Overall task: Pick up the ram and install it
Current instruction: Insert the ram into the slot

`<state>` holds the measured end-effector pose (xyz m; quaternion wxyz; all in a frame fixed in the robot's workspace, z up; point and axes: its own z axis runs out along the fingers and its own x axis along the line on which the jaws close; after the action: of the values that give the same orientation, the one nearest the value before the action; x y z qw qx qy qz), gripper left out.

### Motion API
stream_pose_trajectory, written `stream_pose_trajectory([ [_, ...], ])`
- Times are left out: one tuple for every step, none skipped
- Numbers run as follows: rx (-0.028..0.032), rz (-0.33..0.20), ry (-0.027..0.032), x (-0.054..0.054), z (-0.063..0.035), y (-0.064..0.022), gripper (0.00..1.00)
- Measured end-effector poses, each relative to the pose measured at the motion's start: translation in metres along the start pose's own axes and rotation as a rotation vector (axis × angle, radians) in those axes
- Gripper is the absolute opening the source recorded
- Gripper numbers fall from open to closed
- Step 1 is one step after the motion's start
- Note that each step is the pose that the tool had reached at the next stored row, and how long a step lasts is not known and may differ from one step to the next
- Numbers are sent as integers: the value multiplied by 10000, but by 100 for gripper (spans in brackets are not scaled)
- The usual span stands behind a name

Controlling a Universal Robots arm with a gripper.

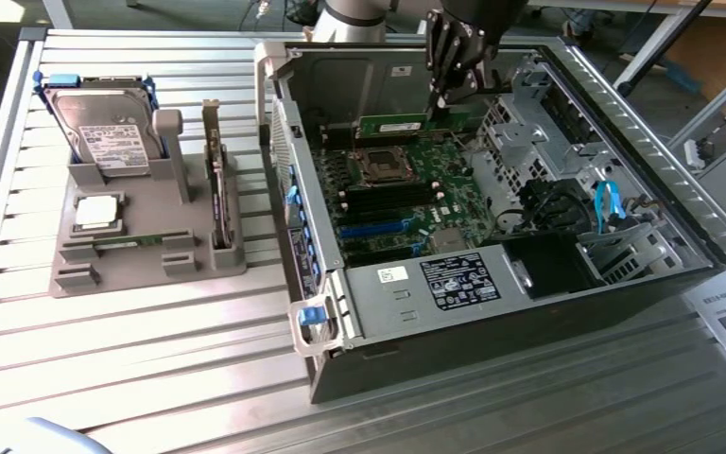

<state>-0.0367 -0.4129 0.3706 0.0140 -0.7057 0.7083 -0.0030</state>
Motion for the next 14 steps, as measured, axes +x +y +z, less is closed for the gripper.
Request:
stream_pose_trajectory([
  [0,0,0,0,0,0,12],
  [0,0,0,0,0,0,12],
  [0,0,1,0,0,0,12],
  [0,0,-2,0,1,0,12],
  [1,1,-10,0,2,0,12],
  [1,1,-15,0,5,0,12],
  [1,1,-17,0,9,0,12],
  [0,1,-16,0,13,0,12],
  [0,0,-17,0,25,1,12],
  [0,0,-15,1,33,1,12],
  [0,0,-15,1,40,1,12],
  [0,0,-15,1,48,1,12],
  [0,0,-15,1,56,1,12],
  [0,0,-15,1,63,1,12],
])
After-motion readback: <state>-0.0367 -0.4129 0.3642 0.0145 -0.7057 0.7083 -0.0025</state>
